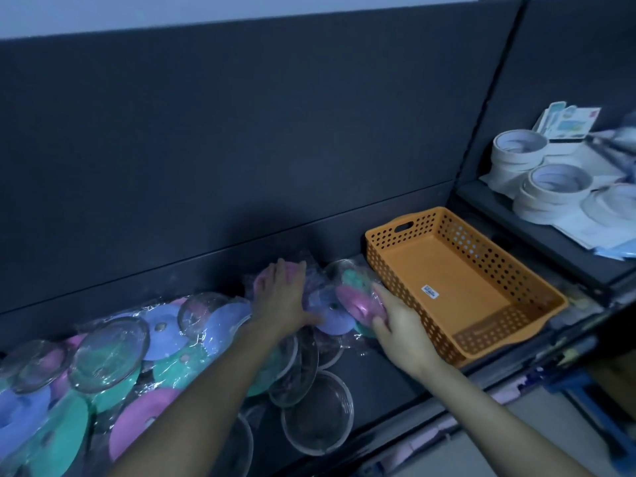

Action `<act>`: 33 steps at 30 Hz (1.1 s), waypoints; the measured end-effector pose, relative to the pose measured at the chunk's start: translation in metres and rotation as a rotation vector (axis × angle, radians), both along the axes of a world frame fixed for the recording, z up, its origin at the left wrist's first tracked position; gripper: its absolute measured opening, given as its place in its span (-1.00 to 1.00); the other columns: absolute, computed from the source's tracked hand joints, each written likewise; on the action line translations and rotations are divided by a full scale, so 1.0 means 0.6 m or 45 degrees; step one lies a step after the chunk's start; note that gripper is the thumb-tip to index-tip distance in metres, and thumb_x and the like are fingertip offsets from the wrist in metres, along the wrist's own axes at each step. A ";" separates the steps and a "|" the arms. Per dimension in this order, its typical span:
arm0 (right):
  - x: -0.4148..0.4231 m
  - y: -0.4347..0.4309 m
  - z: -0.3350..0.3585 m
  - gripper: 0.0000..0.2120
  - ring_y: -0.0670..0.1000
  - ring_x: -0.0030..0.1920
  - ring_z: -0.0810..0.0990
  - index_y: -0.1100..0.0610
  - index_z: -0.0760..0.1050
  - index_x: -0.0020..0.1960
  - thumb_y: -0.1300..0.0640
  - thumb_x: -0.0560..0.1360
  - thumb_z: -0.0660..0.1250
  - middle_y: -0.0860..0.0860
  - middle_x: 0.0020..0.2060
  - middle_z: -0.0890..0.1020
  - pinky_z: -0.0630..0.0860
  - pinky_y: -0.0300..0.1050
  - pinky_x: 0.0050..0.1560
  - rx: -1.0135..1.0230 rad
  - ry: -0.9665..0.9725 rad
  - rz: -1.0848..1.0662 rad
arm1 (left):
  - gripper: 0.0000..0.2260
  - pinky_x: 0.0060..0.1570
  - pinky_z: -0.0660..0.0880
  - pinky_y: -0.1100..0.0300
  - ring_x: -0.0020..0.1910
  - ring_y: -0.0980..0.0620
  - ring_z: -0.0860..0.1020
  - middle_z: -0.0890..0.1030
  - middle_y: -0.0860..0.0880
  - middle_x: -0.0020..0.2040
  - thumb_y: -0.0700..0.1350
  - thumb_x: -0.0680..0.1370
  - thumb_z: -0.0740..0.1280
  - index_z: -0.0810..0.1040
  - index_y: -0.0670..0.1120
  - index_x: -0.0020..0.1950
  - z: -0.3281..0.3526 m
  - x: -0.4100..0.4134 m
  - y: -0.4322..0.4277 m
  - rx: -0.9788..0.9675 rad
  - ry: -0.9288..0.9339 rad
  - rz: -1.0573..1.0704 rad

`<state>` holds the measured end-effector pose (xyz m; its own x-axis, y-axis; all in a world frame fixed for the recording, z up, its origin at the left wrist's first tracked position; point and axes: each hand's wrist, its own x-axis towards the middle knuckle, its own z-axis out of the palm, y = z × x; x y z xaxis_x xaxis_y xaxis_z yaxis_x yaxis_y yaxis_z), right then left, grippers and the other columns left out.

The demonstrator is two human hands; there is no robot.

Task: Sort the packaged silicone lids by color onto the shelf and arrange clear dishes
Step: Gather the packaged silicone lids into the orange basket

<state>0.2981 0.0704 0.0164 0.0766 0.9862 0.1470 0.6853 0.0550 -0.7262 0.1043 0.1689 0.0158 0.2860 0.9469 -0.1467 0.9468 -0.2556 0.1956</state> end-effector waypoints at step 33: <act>0.041 0.077 0.154 -0.64 -0.18 -0.16 0.56 -0.13 0.49 0.04 0.22 0.35 0.19 -0.15 -0.17 0.63 0.49 -0.30 -0.19 0.353 0.709 -0.252 | -0.84 -0.32 0.27 0.13 -0.32 0.02 0.30 0.35 -0.03 -0.35 -0.24 0.48 0.19 0.38 -0.16 -0.31 0.184 0.099 0.005 0.149 -1.680 0.460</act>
